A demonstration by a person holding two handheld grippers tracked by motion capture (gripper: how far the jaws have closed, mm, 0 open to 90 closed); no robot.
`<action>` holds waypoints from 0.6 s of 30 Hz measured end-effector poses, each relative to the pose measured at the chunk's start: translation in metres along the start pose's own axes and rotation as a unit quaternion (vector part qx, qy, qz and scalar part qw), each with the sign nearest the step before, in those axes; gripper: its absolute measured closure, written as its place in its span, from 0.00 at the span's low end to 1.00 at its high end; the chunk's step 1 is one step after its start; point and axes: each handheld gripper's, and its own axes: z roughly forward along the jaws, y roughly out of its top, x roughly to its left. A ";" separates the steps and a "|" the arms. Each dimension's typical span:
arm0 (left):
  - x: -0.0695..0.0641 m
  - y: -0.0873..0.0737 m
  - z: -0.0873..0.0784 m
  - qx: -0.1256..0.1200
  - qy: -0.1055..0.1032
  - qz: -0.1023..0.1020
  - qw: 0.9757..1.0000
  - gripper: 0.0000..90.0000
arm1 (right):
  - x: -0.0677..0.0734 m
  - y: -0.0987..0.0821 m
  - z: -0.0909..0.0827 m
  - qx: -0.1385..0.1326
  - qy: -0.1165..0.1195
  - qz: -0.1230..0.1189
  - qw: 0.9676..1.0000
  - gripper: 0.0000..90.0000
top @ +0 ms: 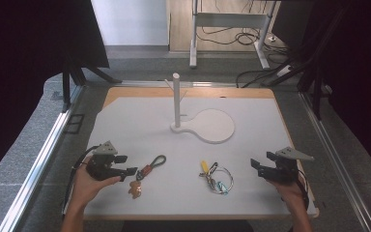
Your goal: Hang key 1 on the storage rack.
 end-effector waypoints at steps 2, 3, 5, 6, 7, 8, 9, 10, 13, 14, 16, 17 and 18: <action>0.001 -0.001 -0.004 -0.006 0.002 -0.004 1.000 0.39 | -0.004 0.000 -0.001 -0.001 -0.004 0.004 1.000 0.30; 0.001 -0.001 -0.004 -0.006 0.002 -0.004 1.000 0.39 | -0.004 0.000 -0.001 -0.001 -0.004 0.004 1.000 0.30; 0.002 -0.002 -0.007 -0.009 0.002 -0.008 1.000 0.39 | -0.005 -0.001 0.000 0.002 -0.007 0.006 1.000 0.30; 0.002 -0.002 -0.008 -0.011 0.002 -0.009 1.000 0.39 | -0.005 -0.002 0.000 0.002 -0.008 0.006 1.000 0.30; 0.002 -0.002 -0.009 -0.012 0.002 -0.009 1.000 0.39 | -0.005 -0.002 0.001 0.003 -0.007 0.006 1.000 0.30; 0.002 -0.001 -0.009 -0.013 0.002 -0.009 1.000 0.39 | -0.004 -0.002 0.000 0.003 -0.007 0.008 1.000 0.30; 0.002 -0.001 -0.009 -0.012 0.001 -0.009 1.000 0.39 | -0.004 -0.002 0.000 0.003 -0.007 0.011 1.000 0.31; 0.002 0.002 -0.008 -0.008 0.001 -0.006 1.000 0.39 | -0.005 -0.001 -0.002 0.001 -0.006 0.014 1.000 0.31; 0.002 0.006 -0.007 -0.005 0.003 -0.006 1.000 0.39 | -0.006 0.000 -0.004 -0.003 -0.005 0.017 1.000 0.31; 0.001 0.010 -0.008 -0.005 0.008 -0.006 1.000 0.40 | -0.007 0.001 -0.005 -0.004 -0.005 0.019 1.000 0.31; -0.001 0.014 -0.008 -0.002 0.010 -0.003 1.000 0.40 | -0.008 0.001 -0.006 -0.005 -0.006 0.018 1.000 0.31; -0.001 0.014 -0.008 -0.002 0.010 -0.003 1.000 0.40 | -0.008 0.001 -0.006 -0.005 -0.006 0.018 1.000 0.31; -0.002 0.017 -0.008 0.000 0.011 0.000 1.000 0.40 | -0.009 0.001 -0.007 -0.003 -0.006 0.018 1.000 0.31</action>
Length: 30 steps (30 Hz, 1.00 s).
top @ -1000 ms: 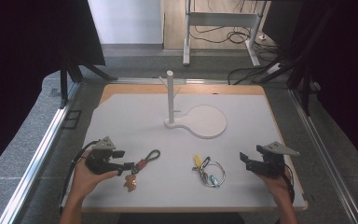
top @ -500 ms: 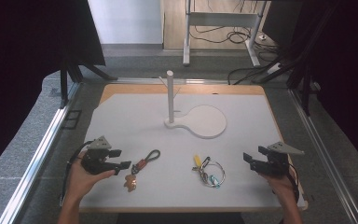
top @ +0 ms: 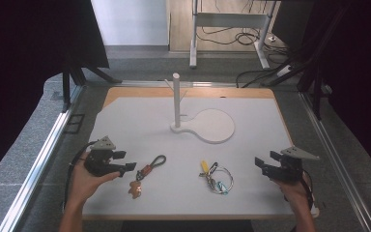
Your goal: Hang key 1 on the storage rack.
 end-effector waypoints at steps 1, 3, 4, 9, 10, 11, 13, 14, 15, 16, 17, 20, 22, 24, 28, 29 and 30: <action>-0.001 0.002 0.000 0.003 0.001 0.002 1.000 0.40 | 0.000 0.000 0.000 -0.001 -0.001 -0.001 1.000 0.31; -0.004 0.007 0.001 0.009 0.003 0.008 1.000 0.40 | -0.001 0.000 -0.002 -0.010 -0.011 -0.003 1.000 0.32; -0.005 0.010 0.003 0.018 0.003 0.012 1.000 0.40 | -0.001 0.001 -0.003 -0.015 -0.014 -0.004 1.000 0.32; -0.007 0.015 0.011 0.037 0.004 0.016 0.999 0.40 | -0.002 0.001 -0.005 -0.016 -0.011 -0.006 1.000 0.32; -0.008 0.015 0.013 0.042 0.003 0.020 0.999 0.40 | -0.002 0.001 -0.005 -0.015 -0.010 -0.005 1.000 0.32; -0.008 0.016 0.016 0.050 0.002 0.023 0.998 0.40 | -0.001 0.000 -0.005 -0.014 -0.010 -0.004 1.000 0.32; -0.010 0.017 0.023 0.068 0.000 0.028 0.997 0.40 | -0.001 -0.001 -0.005 -0.015 -0.012 -0.004 1.000 0.32; -0.010 0.017 0.026 0.075 -0.003 0.031 0.997 0.40 | 0.000 -0.001 -0.005 -0.017 -0.014 -0.004 1.000 0.32; -0.011 0.017 0.029 0.082 -0.004 0.032 0.996 0.40 | 0.000 -0.001 -0.005 -0.016 -0.016 -0.005 1.000 0.32; -0.011 0.017 0.031 0.087 -0.004 0.031 0.996 0.41 | 0.001 -0.001 -0.005 -0.017 -0.016 -0.004 1.000 0.32; -0.010 0.017 0.034 0.092 -0.004 0.029 0.995 0.41 | 0.001 -0.001 -0.004 -0.016 -0.016 -0.004 1.000 0.33; -0.011 0.018 0.042 0.108 -0.005 0.020 0.994 0.42 | 0.003 -0.003 0.000 -0.008 -0.015 -0.007 1.000 0.33; -0.011 0.019 0.046 0.114 -0.004 0.020 0.993 0.42 | 0.003 -0.004 0.001 -0.007 -0.014 -0.007 1.000 0.33; -0.012 0.018 0.052 0.125 -0.008 0.020 0.992 0.43 | 0.004 -0.005 0.005 0.003 -0.011 -0.008 1.000 0.33; -0.012 0.019 0.058 0.136 -0.017 0.016 0.990 0.45 | 0.006 -0.006 0.007 0.007 -0.010 -0.011 1.000 0.33; -0.012 0.019 0.060 0.141 -0.021 0.013 0.990 0.45 | 0.006 -0.006 0.007 0.007 -0.010 -0.011 1.000 0.33; -0.010 0.019 0.063 0.148 -0.026 0.009 0.989 0.46 | 0.007 -0.006 0.008 0.009 -0.010 -0.010 1.000 0.33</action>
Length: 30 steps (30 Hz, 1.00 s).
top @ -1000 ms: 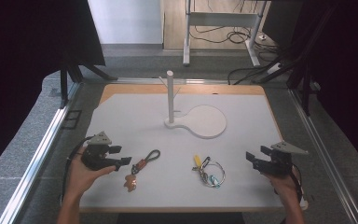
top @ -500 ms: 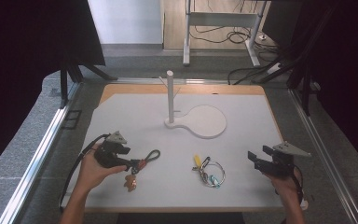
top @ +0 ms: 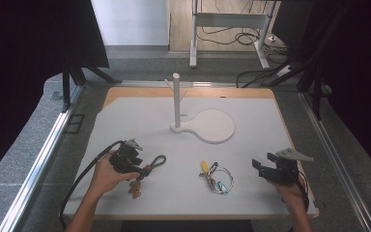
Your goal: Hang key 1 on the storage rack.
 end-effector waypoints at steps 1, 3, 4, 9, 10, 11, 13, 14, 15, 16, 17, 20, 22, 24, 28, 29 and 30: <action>0.000 0.000 0.000 0.000 0.000 0.000 1.000 0.46 | 0.000 0.000 0.000 0.000 0.000 0.000 1.000 0.33; 0.001 0.001 0.002 0.009 -0.001 -0.005 1.000 0.47 | 0.000 0.000 0.001 0.003 0.001 -0.003 1.000 0.33; 0.003 0.002 0.003 0.013 0.000 -0.004 1.000 0.47 | 0.001 -0.001 0.001 0.005 0.000 -0.003 1.000 0.33; 0.004 0.004 0.010 0.027 -0.001 -0.011 1.000 0.49 | 0.001 -0.001 0.002 0.009 0.000 -0.002 1.000 0.33; 0.005 0.004 0.012 0.032 -0.002 -0.012 0.999 0.50 | 0.001 -0.002 0.002 0.009 0.000 -0.002 1.000 0.33; 0.005 0.004 0.012 0.032 -0.002 -0.012 0.999 0.51 | 0.001 -0.002 0.002 0.009 0.000 -0.002 1.000 0.33; 0.007 0.005 0.014 0.037 -0.001 -0.015 0.999 0.52 | 0.002 -0.002 0.003 0.011 -0.001 -0.003 1.000 0.33; 0.007 0.005 0.015 0.038 0.000 -0.017 0.999 0.53 | 0.003 -0.002 0.004 0.013 -0.001 -0.004 1.000 0.33; 0.008 0.006 0.015 0.039 0.000 -0.018 0.999 0.53 | 0.003 -0.002 0.004 0.013 -0.001 -0.004 1.000 0.33; 0.008 0.006 0.016 0.041 0.000 -0.019 0.999 0.54 | 0.003 -0.002 0.004 0.013 -0.001 -0.005 1.000 0.33; 0.008 0.006 0.017 0.042 0.001 -0.020 0.999 0.54 | 0.003 -0.003 0.005 0.013 -0.001 -0.005 1.000 0.33; 0.008 0.007 0.019 0.045 0.005 -0.022 0.999 0.55 | 0.004 -0.002 0.005 0.014 -0.001 -0.006 1.000 0.33; 0.008 0.008 0.022 0.046 0.007 -0.021 0.999 0.57 | 0.006 -0.003 0.006 0.016 -0.001 -0.009 1.000 0.33; 0.008 0.008 0.024 0.051 0.011 -0.020 0.998 0.58 | 0.006 -0.003 0.007 0.017 0.001 -0.010 1.000 0.33; 0.006 0.007 0.028 0.060 0.018 -0.016 0.998 0.59 | 0.005 -0.002 0.004 0.003 -0.013 -0.003 1.000 0.36; 0.006 0.007 0.028 0.059 0.020 -0.016 0.998 0.59 | 0.005 -0.002 0.004 0.003 -0.013 -0.003 1.000 0.36; 0.005 0.007 0.028 0.059 0.025 -0.015 0.998 0.60 | 0.004 -0.002 0.002 -0.001 -0.019 0.002 1.000 0.36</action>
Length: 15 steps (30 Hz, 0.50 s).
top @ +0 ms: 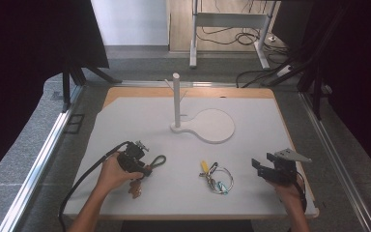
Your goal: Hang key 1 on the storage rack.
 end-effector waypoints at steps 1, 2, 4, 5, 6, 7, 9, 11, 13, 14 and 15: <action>0.000 0.000 0.000 0.000 0.000 0.000 1.000 0.61 | 0.000 0.000 0.000 0.000 0.000 0.000 1.000 0.36; -0.001 0.000 0.000 -0.001 0.008 0.002 1.000 0.63 | -0.002 0.000 -0.001 -0.004 -0.005 0.004 1.000 0.36; -0.001 0.000 0.000 -0.001 0.013 0.005 1.000 0.65 | -0.003 0.000 -0.001 -0.007 -0.008 0.009 1.000 0.36; -0.002 -0.001 0.001 -0.001 0.019 0.007 1.000 0.65 | -0.003 0.000 -0.001 -0.007 -0.008 0.009 1.000 0.36; -0.004 -0.001 0.001 -0.001 0.026 0.007 1.000 0.67 | -0.003 0.000 -0.002 -0.006 -0.008 0.010 1.000 0.36; -0.005 -0.001 0.001 -0.002 0.031 0.010 0.999 0.68 | -0.003 0.000 -0.001 -0.006 -0.009 0.010 1.000 0.36; -0.007 -0.002 0.002 -0.002 0.042 0.014 0.999 0.71 | -0.003 0.000 -0.001 -0.006 -0.010 0.009 1.000 0.36; -0.011 -0.001 0.002 -0.001 0.052 0.022 0.998 0.72 | -0.002 0.000 0.000 -0.005 -0.009 0.008 1.000 0.36; -0.014 0.000 0.003 0.002 0.058 0.029 0.998 0.74 | -0.001 0.000 0.000 -0.004 -0.009 0.007 1.000 0.36; -0.015 0.000 0.003 0.003 0.062 0.034 0.998 0.74 | 0.000 0.000 0.000 -0.004 -0.008 0.006 1.000 0.36; -0.015 0.000 0.003 0.003 0.062 0.034 0.998 0.74 | 0.000 0.000 0.000 -0.004 -0.008 0.006 1.000 0.36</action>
